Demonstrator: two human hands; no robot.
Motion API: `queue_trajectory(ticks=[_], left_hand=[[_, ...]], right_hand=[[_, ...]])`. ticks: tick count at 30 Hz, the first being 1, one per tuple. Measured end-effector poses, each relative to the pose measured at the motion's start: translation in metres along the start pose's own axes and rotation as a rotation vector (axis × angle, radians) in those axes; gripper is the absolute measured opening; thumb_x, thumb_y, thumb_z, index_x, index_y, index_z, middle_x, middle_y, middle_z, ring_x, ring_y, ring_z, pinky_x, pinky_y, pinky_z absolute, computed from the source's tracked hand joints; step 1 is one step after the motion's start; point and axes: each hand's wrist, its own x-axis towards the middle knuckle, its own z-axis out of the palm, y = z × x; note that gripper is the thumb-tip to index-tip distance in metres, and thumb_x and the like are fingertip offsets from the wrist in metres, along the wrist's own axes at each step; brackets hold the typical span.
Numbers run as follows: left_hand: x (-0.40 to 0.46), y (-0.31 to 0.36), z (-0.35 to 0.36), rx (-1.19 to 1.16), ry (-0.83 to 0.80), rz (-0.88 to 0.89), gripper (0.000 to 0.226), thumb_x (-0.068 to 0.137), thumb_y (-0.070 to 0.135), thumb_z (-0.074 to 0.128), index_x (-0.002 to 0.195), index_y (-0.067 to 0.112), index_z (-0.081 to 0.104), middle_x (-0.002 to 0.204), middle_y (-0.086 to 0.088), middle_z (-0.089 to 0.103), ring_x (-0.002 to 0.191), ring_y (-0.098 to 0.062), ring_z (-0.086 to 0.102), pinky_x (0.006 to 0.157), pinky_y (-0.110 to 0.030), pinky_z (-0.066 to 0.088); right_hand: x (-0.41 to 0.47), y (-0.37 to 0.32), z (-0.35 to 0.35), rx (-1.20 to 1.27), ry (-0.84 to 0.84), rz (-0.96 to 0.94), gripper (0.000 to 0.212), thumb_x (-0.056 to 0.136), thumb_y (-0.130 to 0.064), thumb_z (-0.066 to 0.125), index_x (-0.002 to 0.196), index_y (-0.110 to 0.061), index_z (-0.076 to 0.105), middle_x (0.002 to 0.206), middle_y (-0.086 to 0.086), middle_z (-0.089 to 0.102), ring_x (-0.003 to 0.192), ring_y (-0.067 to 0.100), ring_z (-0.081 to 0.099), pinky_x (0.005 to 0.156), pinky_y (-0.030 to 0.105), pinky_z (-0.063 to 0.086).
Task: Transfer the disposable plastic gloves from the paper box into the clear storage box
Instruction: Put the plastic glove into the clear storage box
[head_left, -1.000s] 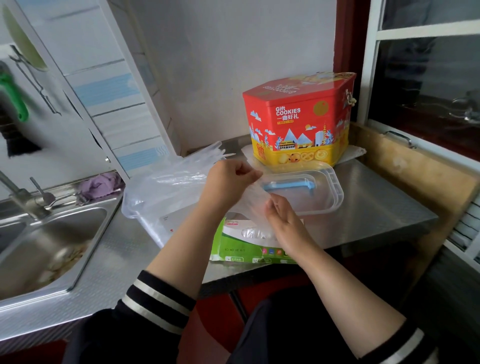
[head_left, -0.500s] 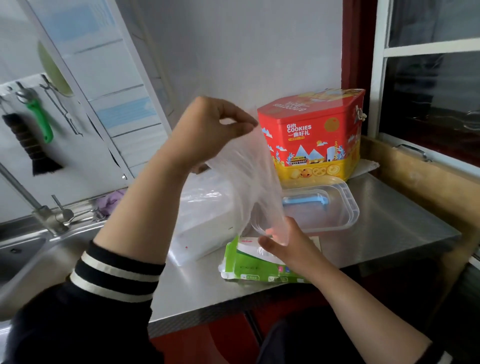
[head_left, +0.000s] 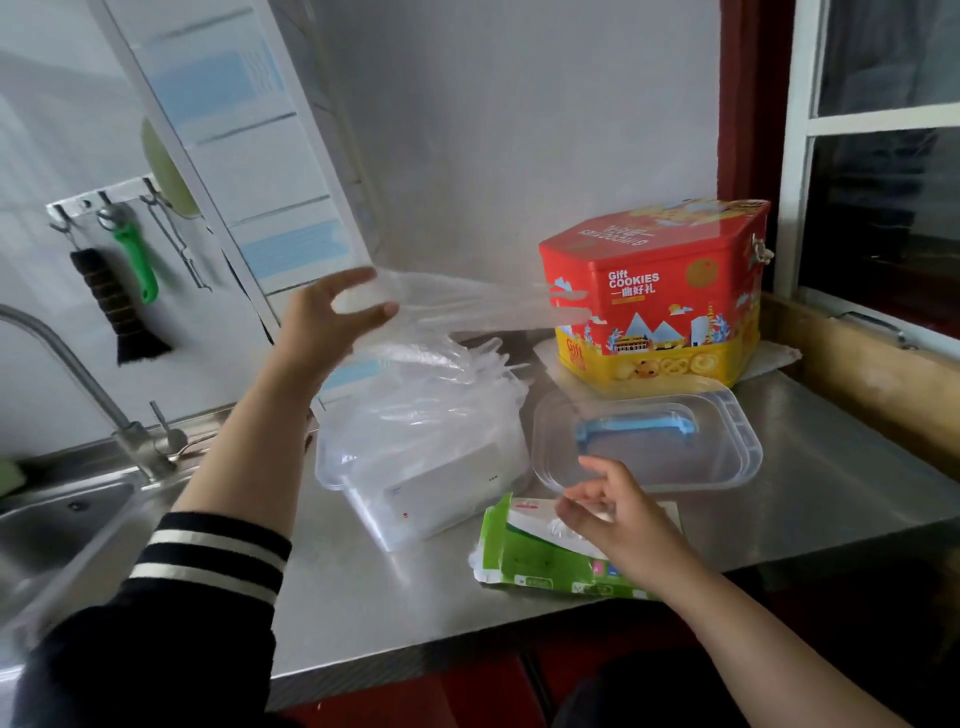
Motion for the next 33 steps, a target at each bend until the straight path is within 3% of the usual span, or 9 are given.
queue_trajectory(ticks=[2, 7, 10, 14, 18, 24, 26, 29, 33], left_hand=[[-0.01, -0.025, 0.0, 0.021, 0.021, -0.073, 0.057, 0.079, 0.032, 0.078, 0.132, 0.025, 0.058, 0.126, 0.01, 0.056, 0.079, 0.001, 0.056, 0.054, -0.017, 0.049], [-0.021, -0.067, 0.002, 0.069, -0.028, -0.22, 0.063, 0.078, 0.032, 0.079, 0.135, 0.021, 0.056, 0.123, 0.0, 0.057, 0.072, -0.009, 0.058, 0.049, -0.014, 0.048], [-0.026, -0.077, 0.001, 0.091, -0.037, -0.263, 0.063, 0.078, 0.033, 0.079, 0.135, 0.02, 0.056, 0.123, 0.0, 0.057, 0.07, -0.007, 0.058, 0.049, -0.016, 0.048], [-0.031, -0.083, -0.001, 0.196, -0.09, -0.286, 0.057, 0.082, 0.036, 0.075, 0.133, 0.019, 0.057, 0.122, 0.001, 0.058, 0.063, -0.019, 0.06, 0.061, -0.029, 0.05], [-0.035, -0.084, -0.002, 0.283, -0.1, -0.253, 0.046, 0.087, 0.034, 0.07, 0.128, 0.016, 0.06, 0.131, 0.003, 0.059, 0.055, -0.018, 0.06, 0.058, -0.023, 0.045], [-0.035, -0.08, -0.001, 0.563, -0.065, -0.241, 0.036, 0.09, 0.039, 0.063, 0.12, 0.019, 0.066, 0.132, -0.004, 0.059, 0.112, -0.025, 0.058, 0.093, -0.035, 0.044], [-0.037, -0.073, 0.002, 0.693, -0.042, -0.223, 0.036, 0.094, 0.039, 0.058, 0.124, 0.02, 0.064, 0.138, -0.007, 0.051, 0.124, -0.03, 0.046, 0.099, -0.041, 0.041], [-0.042, -0.052, 0.011, 0.843, 0.138, -0.028, 0.035, 0.095, 0.029, 0.057, 0.128, 0.017, 0.061, 0.145, -0.01, 0.044, 0.13, -0.035, 0.035, 0.1, -0.047, 0.038], [-0.058, -0.011, 0.034, 0.711, 0.434, 0.527, 0.026, 0.091, 0.012, 0.055, 0.116, 0.009, 0.065, 0.133, -0.014, 0.055, 0.119, -0.036, 0.05, 0.096, -0.045, 0.042]], right_hand=[[-0.001, -0.001, 0.0, 0.003, -0.002, 0.009, 0.087, 0.063, -0.071, 0.057, 0.137, -0.032, 0.034, 0.117, -0.015, 0.06, 0.115, 0.004, 0.053, 0.065, 0.01, 0.046], [0.001, 0.002, 0.0, -0.016, 0.009, -0.005, 0.088, 0.063, -0.075, 0.056, 0.137, -0.032, 0.036, 0.114, -0.017, 0.063, 0.116, 0.005, 0.054, 0.084, 0.018, 0.043], [-0.001, -0.002, 0.0, 0.005, -0.001, -0.005, 0.082, 0.067, -0.065, 0.056, 0.137, -0.028, 0.036, 0.117, -0.012, 0.062, 0.11, 0.002, 0.055, 0.064, 0.008, 0.046], [-0.001, -0.003, -0.001, -0.015, 0.001, -0.019, 0.086, 0.065, -0.071, 0.055, 0.137, -0.029, 0.036, 0.116, -0.015, 0.062, 0.111, 0.001, 0.055, 0.072, 0.011, 0.042], [-0.003, -0.005, 0.0, -0.002, 0.0, -0.016, 0.076, 0.066, -0.062, 0.061, 0.132, -0.031, 0.042, 0.115, -0.014, 0.062, 0.099, -0.01, 0.056, 0.063, 0.004, 0.044], [0.001, 0.005, 0.002, -0.104, 0.005, -0.028, 0.029, 0.08, -0.045, 0.072, 0.105, -0.039, 0.059, 0.111, -0.018, 0.062, 0.105, -0.004, 0.057, 0.084, 0.023, 0.051], [0.002, 0.004, 0.003, -0.127, 0.005, -0.02, 0.02, 0.08, -0.04, 0.075, 0.095, -0.042, 0.062, 0.11, -0.017, 0.061, 0.091, -0.003, 0.061, 0.07, 0.025, 0.055], [0.003, 0.006, 0.004, -0.182, 0.001, -0.019, 0.01, 0.08, -0.034, 0.076, 0.085, -0.034, 0.067, 0.107, -0.011, 0.063, 0.054, 0.004, 0.06, 0.057, 0.029, 0.053], [0.002, 0.002, 0.004, -0.175, -0.003, -0.014, 0.006, 0.081, -0.032, 0.076, 0.079, -0.033, 0.07, 0.107, -0.017, 0.063, 0.049, 0.003, 0.059, 0.052, 0.023, 0.048]])
